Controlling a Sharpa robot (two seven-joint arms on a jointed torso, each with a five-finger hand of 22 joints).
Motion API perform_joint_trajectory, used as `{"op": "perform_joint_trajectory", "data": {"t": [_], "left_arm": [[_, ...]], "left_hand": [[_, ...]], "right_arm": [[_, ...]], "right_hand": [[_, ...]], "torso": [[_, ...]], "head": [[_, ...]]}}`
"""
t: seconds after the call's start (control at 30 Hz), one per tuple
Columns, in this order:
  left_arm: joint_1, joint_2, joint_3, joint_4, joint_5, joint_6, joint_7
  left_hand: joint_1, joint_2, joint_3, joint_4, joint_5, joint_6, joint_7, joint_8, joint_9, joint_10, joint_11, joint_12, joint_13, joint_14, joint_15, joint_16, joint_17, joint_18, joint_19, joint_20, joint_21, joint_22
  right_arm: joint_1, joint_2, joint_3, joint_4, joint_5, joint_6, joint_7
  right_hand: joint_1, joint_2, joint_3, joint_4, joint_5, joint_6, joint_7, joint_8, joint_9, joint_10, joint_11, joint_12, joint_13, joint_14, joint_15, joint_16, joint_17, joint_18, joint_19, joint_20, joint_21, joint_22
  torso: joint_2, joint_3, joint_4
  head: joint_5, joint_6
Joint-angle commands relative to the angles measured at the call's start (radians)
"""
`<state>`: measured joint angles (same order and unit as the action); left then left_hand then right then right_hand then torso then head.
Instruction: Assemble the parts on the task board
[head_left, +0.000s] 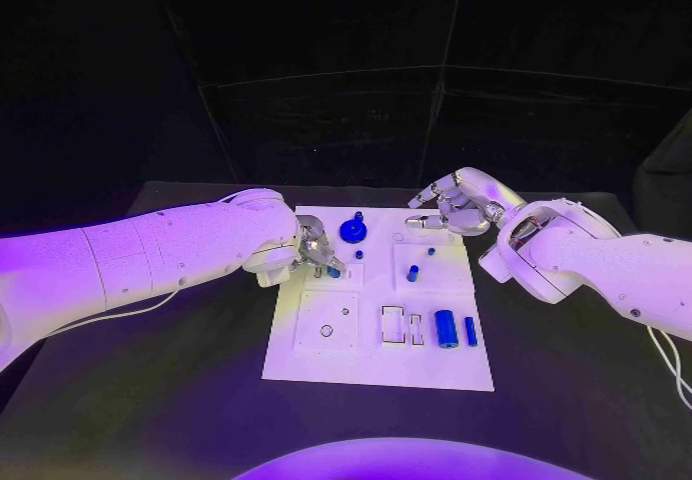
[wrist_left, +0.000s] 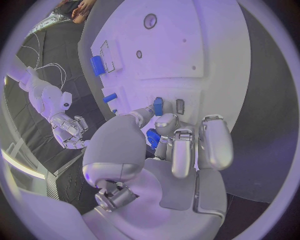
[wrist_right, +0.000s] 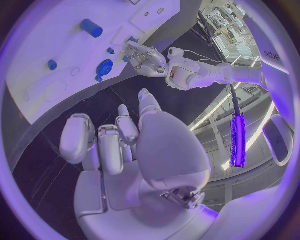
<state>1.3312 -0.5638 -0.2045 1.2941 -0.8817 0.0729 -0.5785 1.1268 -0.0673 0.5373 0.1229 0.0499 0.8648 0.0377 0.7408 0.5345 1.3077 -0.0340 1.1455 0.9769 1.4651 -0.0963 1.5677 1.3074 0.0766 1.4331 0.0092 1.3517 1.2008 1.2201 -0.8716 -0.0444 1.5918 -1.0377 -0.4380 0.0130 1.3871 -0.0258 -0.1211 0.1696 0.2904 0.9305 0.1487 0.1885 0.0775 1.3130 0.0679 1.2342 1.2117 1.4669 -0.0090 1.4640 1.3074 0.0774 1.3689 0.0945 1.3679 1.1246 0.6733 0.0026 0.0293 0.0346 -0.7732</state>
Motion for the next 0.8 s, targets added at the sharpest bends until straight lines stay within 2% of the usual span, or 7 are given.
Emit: {"op": "perform_joint_trajectory", "data": {"t": [0.03, 0.23, 0.3, 0.37, 0.57, 0.8], "left_arm": [[-0.003, -0.001, -0.002, 0.005, -0.009, 0.017, -0.012], [-0.004, 0.0, -0.002, 0.008, -0.009, 0.027, -0.015], [-0.004, 0.002, -0.002, 0.004, -0.009, 0.028, -0.016], [-0.004, 0.003, -0.002, 0.0, -0.009, 0.026, -0.016], [-0.004, 0.009, -0.002, -0.019, -0.009, 0.023, -0.016], [-0.004, 0.015, -0.002, -0.035, -0.009, 0.022, -0.016]], "left_hand": [[0.003, 0.002, 0.143, -0.139, 0.002, -0.009, -0.001, 0.004, 0.001, 0.007, -0.003, 0.006, 0.001, 0.106, 0.0, 0.003, 0.263, -0.003, 0.003, 0.005, 0.004, 0.001], [-0.017, -0.019, 0.137, -0.14, 0.002, -0.005, -0.004, 0.01, 0.004, 0.009, -0.004, 0.011, 0.005, 0.106, 0.0, 0.003, 0.263, -0.003, 0.004, 0.005, 0.005, 0.004], [-0.054, -0.038, 0.105, -0.122, 0.0, 0.007, -0.005, 0.016, 0.007, 0.013, -0.003, 0.017, 0.009, 0.106, 0.0, 0.003, 0.263, -0.004, 0.006, 0.005, 0.008, 0.009], [-0.09, -0.047, 0.063, -0.099, 0.001, 0.019, -0.006, 0.021, 0.008, 0.015, -0.005, 0.021, 0.01, 0.106, 0.0, 0.003, 0.263, -0.004, 0.007, 0.005, 0.009, 0.011], [-0.144, -0.045, -0.059, -0.051, 0.0, 0.031, -0.007, 0.021, 0.008, 0.015, -0.006, 0.028, 0.013, 0.106, -0.002, 0.003, 0.263, -0.005, 0.008, 0.003, 0.009, 0.014], [-0.144, -0.034, -0.149, -0.03, 0.001, 0.036, -0.009, 0.018, 0.007, 0.015, -0.007, 0.031, 0.014, 0.106, -0.003, 0.003, 0.263, -0.006, 0.01, 0.002, 0.011, 0.02]], "right_arm": [[0.002, 0.001, 0.001, 0.001, 0.002, 0.004, 0.0], [0.002, 0.001, 0.001, 0.0, 0.002, 0.004, 0.0], [0.002, 0.0, 0.001, 0.001, 0.002, 0.002, 0.0], [0.002, -0.001, 0.001, 0.001, 0.002, 0.0, -0.001], [0.002, -0.001, 0.001, 0.001, 0.002, -0.006, -0.001], [0.002, 0.001, 0.001, 0.001, 0.002, -0.012, -0.002]], "right_hand": [[0.0, 0.01, -0.004, 0.0, 0.005, -0.006, -0.001, 0.003, -0.001, -0.003, -0.006, 0.0, -0.001, 0.059, -0.006, -0.002, 0.064, 0.009, -0.002, -0.004, -0.003, -0.001], [0.0, 0.01, -0.004, 0.0, 0.005, -0.006, -0.001, 0.003, -0.001, -0.003, -0.006, 0.0, -0.001, 0.059, -0.006, -0.002, 0.064, 0.009, -0.002, -0.004, -0.003, -0.001], [-0.001, 0.011, -0.005, 0.001, 0.005, -0.006, -0.001, 0.003, -0.001, -0.003, -0.006, 0.0, -0.001, 0.059, -0.006, -0.002, 0.063, 0.009, -0.002, -0.004, -0.003, -0.001], [-0.001, 0.011, -0.005, 0.001, 0.006, -0.006, -0.001, 0.004, -0.002, -0.004, -0.006, -0.001, -0.002, 0.059, -0.006, -0.002, 0.063, 0.009, -0.003, -0.004, -0.004, -0.003], [-0.001, 0.012, -0.006, 0.001, 0.006, -0.006, -0.001, 0.004, -0.002, -0.004, -0.006, -0.001, -0.003, 0.059, -0.006, -0.002, 0.062, 0.009, -0.003, -0.004, -0.004, -0.004], [-0.004, 0.013, -0.007, 0.003, 0.006, -0.007, 0.0, 0.004, -0.002, -0.008, -0.006, -0.006, -0.008, 0.057, -0.006, -0.006, 0.056, 0.011, -0.008, -0.004, -0.01, -0.014]], "torso": [[0.0, -0.0001, 0.0005], [0.0, -0.0004, 0.0002], [0.001, -0.0003, 0.001], [0.001, -0.0004, 0.0013], [0.001, 0.0001, -0.0009], [0.0, 0.0001, -0.0003]], "head": [[-0.001, -0.002], [0.0, -0.002], [0.0, -0.002], [0.0, -0.002], [0.0, -0.004], [-0.002, -0.005]]}}
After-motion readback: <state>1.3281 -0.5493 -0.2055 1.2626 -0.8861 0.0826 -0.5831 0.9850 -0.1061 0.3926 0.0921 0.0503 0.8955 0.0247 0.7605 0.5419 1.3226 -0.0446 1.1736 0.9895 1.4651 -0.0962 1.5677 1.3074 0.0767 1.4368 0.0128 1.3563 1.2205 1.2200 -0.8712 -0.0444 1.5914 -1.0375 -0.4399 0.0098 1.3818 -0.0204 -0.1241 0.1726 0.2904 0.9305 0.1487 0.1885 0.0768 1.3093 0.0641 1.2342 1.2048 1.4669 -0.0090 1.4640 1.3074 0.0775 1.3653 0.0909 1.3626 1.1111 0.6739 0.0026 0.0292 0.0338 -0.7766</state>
